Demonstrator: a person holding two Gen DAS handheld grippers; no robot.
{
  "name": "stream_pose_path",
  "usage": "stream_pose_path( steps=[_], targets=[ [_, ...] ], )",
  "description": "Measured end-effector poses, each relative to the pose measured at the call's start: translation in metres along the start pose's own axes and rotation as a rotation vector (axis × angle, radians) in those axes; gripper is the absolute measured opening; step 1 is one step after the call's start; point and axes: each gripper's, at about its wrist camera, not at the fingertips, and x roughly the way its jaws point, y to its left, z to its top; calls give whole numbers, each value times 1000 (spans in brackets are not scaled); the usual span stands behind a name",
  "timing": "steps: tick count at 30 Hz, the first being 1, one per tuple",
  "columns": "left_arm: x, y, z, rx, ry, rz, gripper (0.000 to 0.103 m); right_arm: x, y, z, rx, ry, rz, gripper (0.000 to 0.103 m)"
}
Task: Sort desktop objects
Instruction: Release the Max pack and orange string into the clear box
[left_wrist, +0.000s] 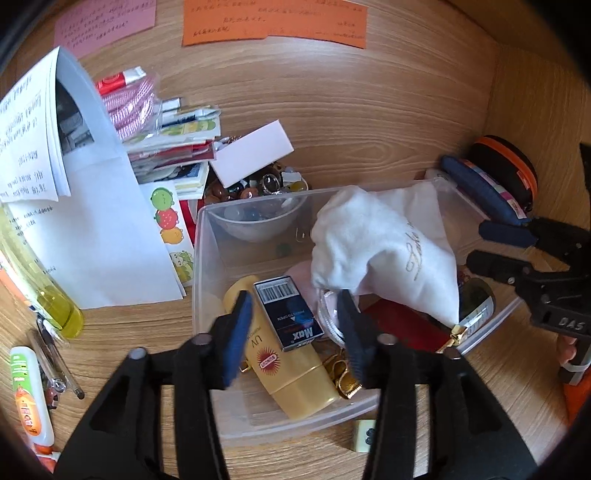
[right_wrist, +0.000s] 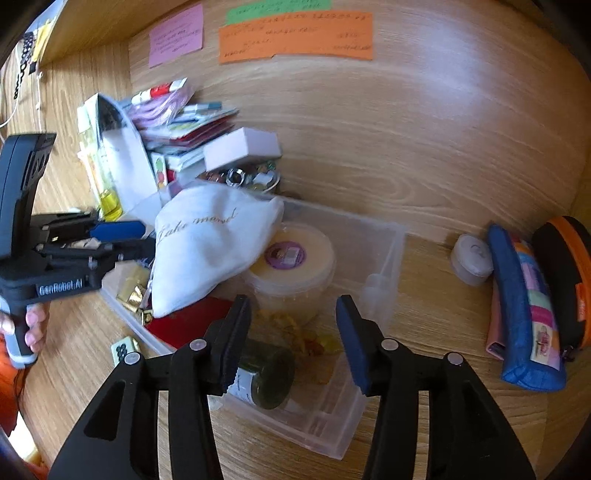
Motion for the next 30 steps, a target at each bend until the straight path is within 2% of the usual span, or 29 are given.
stream_pose_path(
  steps=[2,5,8,13,15,16,19,22,26,30],
  targets=[
    [-4,-3,1,11,-15,18,57,-6,2,2,-3,-23,5,45],
    [-12,-4,4,5,-38,34,58,-12,4,4,-9,-54,2,52],
    [-25,-5,6,6,-62,59,60,-15,4,6,-7,-52,-8,52],
    [-54,-11,1,28,-111,101,80,-33,10,13,5,-58,9,57],
    [-66,-13,-1,32,-126,113,89,-44,18,13,-10,-76,-14,68],
    [-74,-14,-3,32,-140,119,93,-49,21,13,-16,-85,-22,70],
    [-90,-15,-6,29,-158,119,95,-67,31,10,-34,-110,-38,73],
    [-98,-14,-11,16,-157,104,98,-84,37,4,-35,-133,-66,82],
    [-100,-15,-24,-7,-131,76,100,-94,41,-6,-15,-131,-73,82],
    [-87,-21,-41,-16,-70,49,100,-91,42,-21,21,-80,-23,82]
  ],
)
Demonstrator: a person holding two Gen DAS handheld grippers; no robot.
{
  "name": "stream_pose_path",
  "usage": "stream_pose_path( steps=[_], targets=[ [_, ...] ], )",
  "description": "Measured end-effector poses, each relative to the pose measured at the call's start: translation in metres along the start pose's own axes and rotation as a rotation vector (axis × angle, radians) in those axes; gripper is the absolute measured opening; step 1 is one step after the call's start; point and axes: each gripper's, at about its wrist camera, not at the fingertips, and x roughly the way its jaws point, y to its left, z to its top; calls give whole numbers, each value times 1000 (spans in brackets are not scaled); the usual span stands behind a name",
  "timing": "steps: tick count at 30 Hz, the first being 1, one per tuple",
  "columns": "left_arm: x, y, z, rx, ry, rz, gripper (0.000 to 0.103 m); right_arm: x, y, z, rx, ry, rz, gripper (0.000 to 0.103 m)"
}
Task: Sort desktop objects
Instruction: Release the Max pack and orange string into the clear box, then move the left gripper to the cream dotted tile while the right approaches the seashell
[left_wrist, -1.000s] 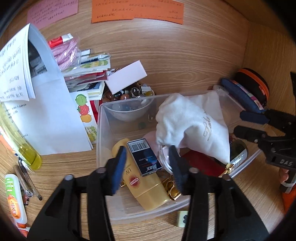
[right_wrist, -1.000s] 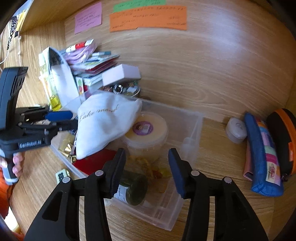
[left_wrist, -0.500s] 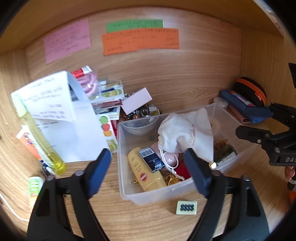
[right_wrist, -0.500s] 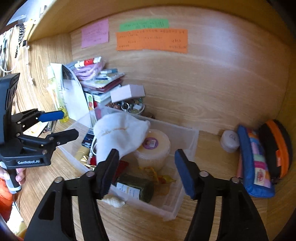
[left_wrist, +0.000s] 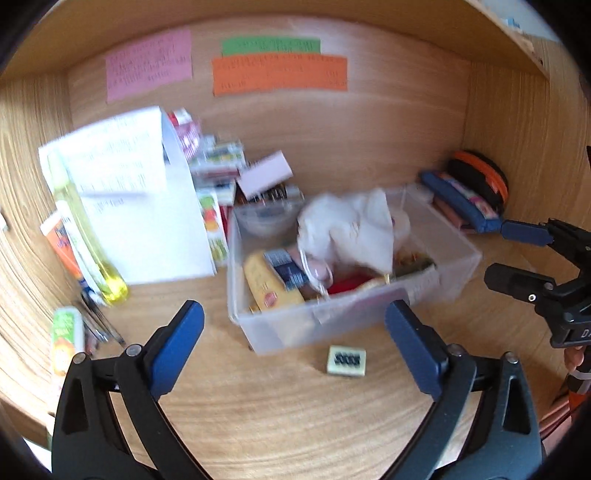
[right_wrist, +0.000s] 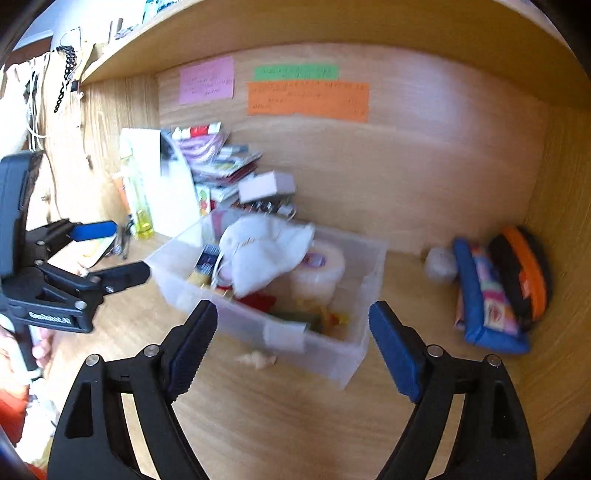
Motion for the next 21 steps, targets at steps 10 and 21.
stream_pose_path(
  steps=[10,21],
  targets=[
    [36,-22,-33,52,131,-22,100,25,6,-40,61,138,47,82],
    [51,-32,-38,103,146,-73,87,64,11,-55,81,242,17,63]
  ],
)
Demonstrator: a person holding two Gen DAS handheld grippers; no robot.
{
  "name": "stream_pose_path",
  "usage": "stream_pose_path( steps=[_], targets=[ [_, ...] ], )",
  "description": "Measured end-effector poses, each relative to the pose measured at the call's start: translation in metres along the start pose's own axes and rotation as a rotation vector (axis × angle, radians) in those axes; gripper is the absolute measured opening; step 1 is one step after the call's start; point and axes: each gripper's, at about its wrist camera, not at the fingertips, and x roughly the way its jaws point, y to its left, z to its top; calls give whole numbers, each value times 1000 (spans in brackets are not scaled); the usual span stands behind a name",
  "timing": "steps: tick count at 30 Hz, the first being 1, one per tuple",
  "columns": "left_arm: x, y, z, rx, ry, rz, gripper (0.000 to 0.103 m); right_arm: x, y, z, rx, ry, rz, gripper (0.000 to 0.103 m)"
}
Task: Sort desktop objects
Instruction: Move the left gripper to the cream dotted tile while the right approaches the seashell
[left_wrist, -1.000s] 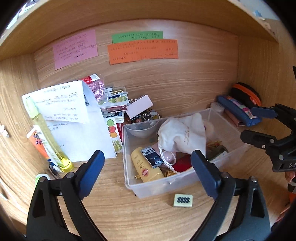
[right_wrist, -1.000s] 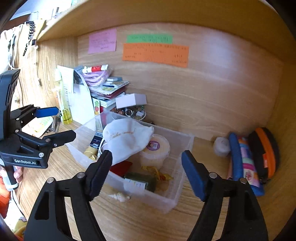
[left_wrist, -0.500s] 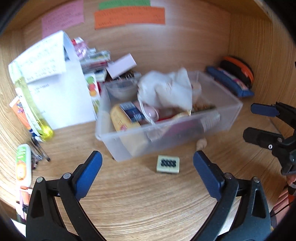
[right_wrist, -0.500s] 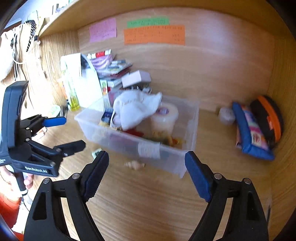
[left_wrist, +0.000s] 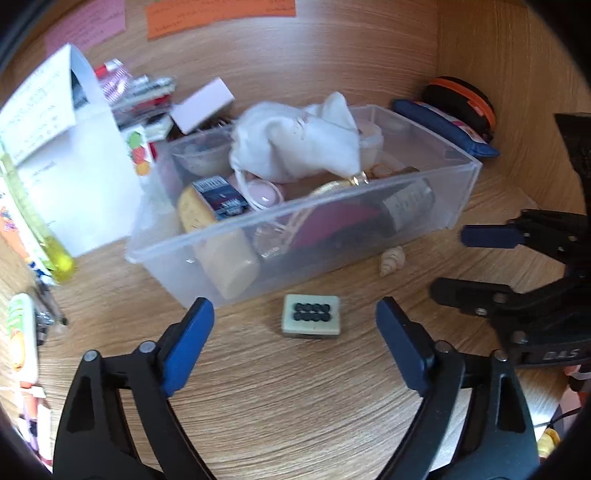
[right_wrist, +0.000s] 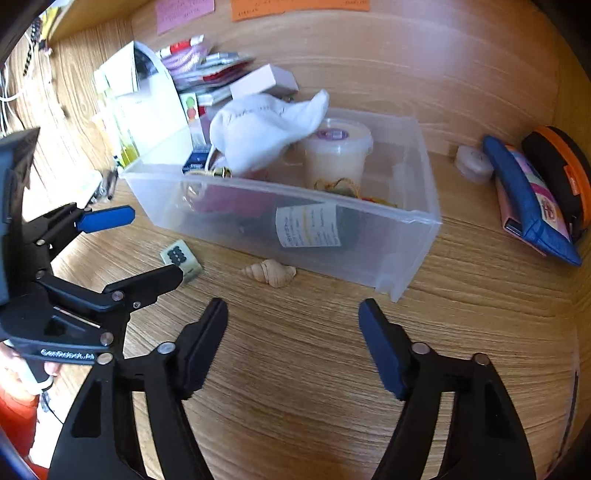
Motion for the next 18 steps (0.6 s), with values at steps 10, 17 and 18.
stream_pose_path(
  steps=[10,17,18],
  targets=[
    [15,8,1,-44,68,-37,63,26,13,7,-19,51,15,44],
    [16,8,1,-59,78,-44,49,33,20,13,-20,41,-7,44],
    [16,9,1,-63,75,-48,48,34,21,14,-24,41,-11,44]
  ],
)
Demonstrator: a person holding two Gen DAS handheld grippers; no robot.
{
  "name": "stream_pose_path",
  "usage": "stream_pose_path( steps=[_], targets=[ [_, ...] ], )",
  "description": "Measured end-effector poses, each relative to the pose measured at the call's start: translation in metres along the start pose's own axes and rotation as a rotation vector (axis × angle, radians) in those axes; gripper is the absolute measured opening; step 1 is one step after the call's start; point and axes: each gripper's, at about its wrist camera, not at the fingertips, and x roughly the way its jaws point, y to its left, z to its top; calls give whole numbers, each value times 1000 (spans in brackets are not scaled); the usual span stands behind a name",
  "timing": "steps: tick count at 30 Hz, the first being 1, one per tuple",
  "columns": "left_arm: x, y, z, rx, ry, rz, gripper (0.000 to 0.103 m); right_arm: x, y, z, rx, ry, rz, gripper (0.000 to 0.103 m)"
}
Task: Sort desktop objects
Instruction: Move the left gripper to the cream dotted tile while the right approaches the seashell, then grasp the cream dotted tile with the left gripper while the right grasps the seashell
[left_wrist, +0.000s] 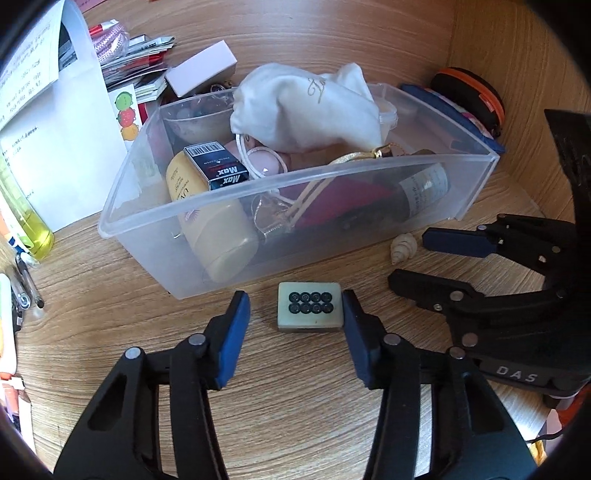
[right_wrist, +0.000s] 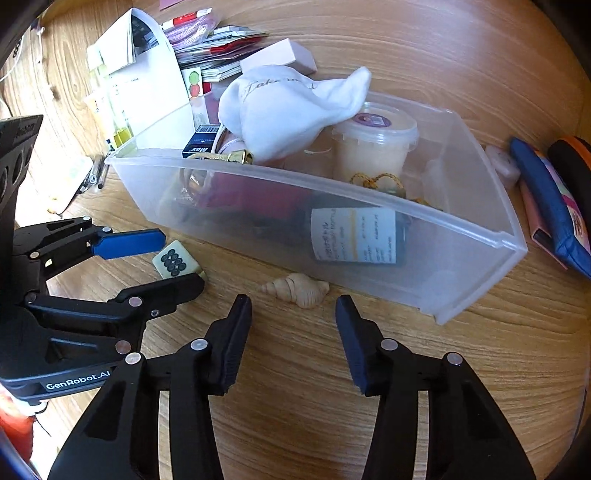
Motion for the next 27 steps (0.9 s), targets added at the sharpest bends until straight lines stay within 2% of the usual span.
stream_pose_path(
  steps=[10,11,12,17,22,27],
  targets=[
    [-9,8,-1,-35,-34,-18,45,4,8,7,-20,5,-30,44],
    [-10,9,-1,-38,-37,-19,45,4,8,6,-19,5,-30,43],
    [-10,9,-2,-40,-39,-20,45,3,8,6,-17,4,-31,36],
    [-15,7,-2,-28,-59,-14,45,-1,7,4,-16,-1,-15,34],
    [-25,1,-3,-11,-98,4,44,-13,8,-3,-27,-17,-7,32],
    [-40,9,-6,-47,-124,-11,44,-37,1,-8,-11,-63,15,32]
  ],
)
